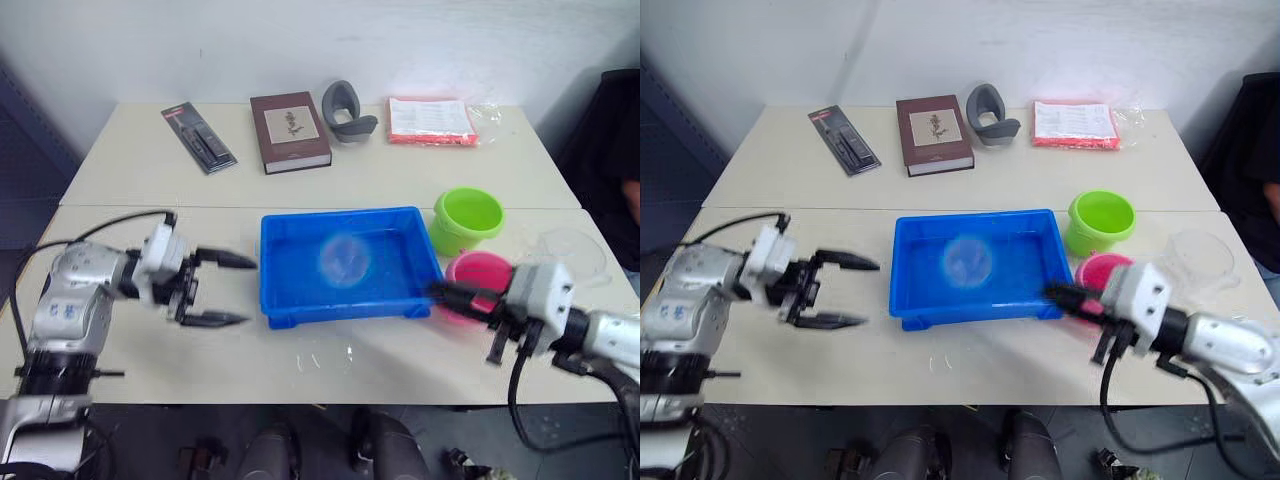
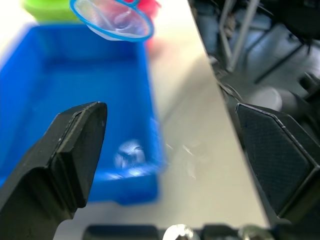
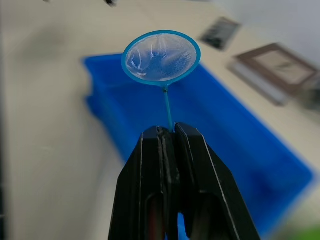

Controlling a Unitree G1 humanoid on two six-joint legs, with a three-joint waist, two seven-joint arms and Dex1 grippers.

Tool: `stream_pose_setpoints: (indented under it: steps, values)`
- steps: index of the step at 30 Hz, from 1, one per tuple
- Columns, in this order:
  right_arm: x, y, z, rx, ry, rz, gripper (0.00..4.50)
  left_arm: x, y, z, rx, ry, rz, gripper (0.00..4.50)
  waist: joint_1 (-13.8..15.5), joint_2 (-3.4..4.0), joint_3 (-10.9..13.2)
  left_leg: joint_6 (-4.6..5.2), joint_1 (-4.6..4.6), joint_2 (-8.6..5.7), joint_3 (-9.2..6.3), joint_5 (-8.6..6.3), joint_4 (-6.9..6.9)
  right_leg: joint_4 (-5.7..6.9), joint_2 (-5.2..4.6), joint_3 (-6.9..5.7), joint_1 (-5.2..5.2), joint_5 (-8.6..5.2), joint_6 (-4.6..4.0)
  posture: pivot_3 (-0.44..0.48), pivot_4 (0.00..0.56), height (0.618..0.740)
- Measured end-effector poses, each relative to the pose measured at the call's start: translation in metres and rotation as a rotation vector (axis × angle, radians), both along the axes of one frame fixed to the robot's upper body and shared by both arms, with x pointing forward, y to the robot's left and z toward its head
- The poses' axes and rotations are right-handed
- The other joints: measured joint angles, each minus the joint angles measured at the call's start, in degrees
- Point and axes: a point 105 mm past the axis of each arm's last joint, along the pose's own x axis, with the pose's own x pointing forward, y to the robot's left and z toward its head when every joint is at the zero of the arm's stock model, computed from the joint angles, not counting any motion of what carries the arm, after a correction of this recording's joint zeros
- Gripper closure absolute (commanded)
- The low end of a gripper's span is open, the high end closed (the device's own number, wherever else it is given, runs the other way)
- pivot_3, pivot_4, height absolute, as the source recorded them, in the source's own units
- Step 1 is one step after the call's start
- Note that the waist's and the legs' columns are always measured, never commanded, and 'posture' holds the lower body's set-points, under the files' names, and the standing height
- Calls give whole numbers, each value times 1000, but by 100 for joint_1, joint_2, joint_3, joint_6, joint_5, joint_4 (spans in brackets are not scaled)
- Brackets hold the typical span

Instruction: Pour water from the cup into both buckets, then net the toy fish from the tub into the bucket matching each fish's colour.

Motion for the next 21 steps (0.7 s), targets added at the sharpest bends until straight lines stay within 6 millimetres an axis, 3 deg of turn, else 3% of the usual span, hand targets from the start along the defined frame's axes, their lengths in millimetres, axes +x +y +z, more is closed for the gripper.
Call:
stream_pose_setpoints:
  steps: [4,8,16,21]
  values:
    - [-8,21,-48,-66,120,118,4500,-22,16,-15,62,56,35,59,-7,-10,-6,3,8,-4,-5,-4,2,-17,-9,1,7,-1,-3,0,150,740]
    - [-3,25,-84,-139,148,165,4500,-37,16,-31,73,116,30,59,5,-5,-4,4,4,-6,-7,-5,2,2,-10,-4,4,-2,-4,0,150,740]
    - [21,36,-106,-148,117,173,4500,-42,12,-35,70,116,48,59,-50,-3,-4,3,6,-3,-3,-6,1,9,-8,-7,4,-2,-6,0,150,740]
    - [22,32,-113,-145,181,195,2407,-45,11,-39,69,134,69,0,-47,-1,-3,2,7,-4,-3,-6,2,9,-10,-8,5,-3,-6,0,150,740]
